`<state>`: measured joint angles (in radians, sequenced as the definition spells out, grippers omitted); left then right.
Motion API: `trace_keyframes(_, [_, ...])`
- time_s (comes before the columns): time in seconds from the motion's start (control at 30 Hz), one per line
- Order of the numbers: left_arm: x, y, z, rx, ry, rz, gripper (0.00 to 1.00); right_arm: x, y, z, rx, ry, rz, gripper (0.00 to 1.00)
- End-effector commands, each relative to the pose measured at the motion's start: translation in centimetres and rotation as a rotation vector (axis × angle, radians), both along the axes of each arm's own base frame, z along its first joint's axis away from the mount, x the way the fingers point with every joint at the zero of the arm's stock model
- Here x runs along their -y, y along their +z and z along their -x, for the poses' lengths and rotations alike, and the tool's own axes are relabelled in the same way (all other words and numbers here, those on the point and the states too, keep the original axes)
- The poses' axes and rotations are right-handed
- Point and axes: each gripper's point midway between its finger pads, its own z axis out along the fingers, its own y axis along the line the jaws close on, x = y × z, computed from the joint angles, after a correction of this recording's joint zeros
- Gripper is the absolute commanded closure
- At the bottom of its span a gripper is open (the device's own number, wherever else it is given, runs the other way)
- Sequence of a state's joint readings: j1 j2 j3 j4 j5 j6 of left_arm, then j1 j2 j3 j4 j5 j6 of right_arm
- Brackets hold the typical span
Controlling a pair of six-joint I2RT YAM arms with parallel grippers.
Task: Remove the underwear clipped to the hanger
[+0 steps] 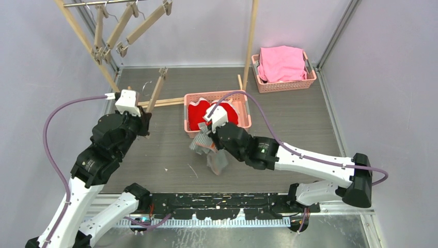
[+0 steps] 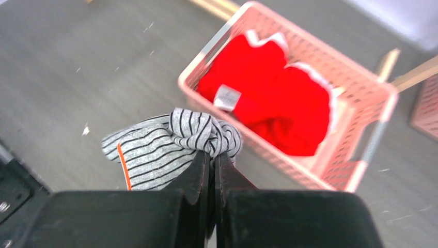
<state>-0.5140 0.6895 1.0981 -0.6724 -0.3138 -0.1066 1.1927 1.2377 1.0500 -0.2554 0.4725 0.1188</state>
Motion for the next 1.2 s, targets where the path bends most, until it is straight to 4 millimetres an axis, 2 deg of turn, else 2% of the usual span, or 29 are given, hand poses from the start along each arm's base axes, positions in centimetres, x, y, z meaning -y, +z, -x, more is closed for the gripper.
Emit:
trace_keyframes(0.0, [0.7,3.3,-0.6,0.107,-0.023,0.054,1.00,2.0,4.2,-4.5,0.167,-0.147,0.069,0.99])
trace_keyframes(0.13, [0.7,3.2,-0.9,0.101,-0.020,0.040,1.00,1.5,6.1,-7.9,0.198,-0.169,0.037,0.99])
trace_keyframes(0.27, [0.8,3.2,-1.1,0.105,-0.020,0.033,1.00,1.7,8.9,-10.8,0.248,-0.199,-0.032,0.99])
trace_keyframes(0.4, [1.2,3.1,-1.6,0.096,-0.031,0.029,1.00,2.3,11.9,-13.7,0.280,-0.221,-0.100,0.99])
trace_keyframes(0.53, [1.8,2.5,-2.1,0.079,-0.044,0.026,1.00,3.3,14.8,-15.8,0.321,-0.249,-0.138,0.99])
trace_keyframes(0.63, [2.2,2.0,-2.4,0.068,-0.055,0.025,1.00,4.0,15.6,-17.2,0.328,-0.263,-0.154,0.99])
trace_keyframes(0.73, [2.3,2.0,-2.5,0.072,-0.057,0.029,1.00,4.5,14.5,-18.3,0.305,-0.273,-0.154,0.99])
trace_keyframes(0.83, [2.4,2.6,-2.6,0.084,-0.060,0.029,1.00,4.3,12.4,-18.9,0.271,-0.266,-0.151,0.99])
trace_keyframes(0.97, [2.9,4.4,-3.0,0.110,-0.085,0.029,1.00,3.7,8.8,-19.8,0.205,-0.255,-0.142,0.99])
trace_keyframes(1.17, [3.7,7.3,-4.6,0.148,-0.102,-0.008,1.00,2.3,3.0,-20.9,0.109,-0.232,-0.131,0.99])
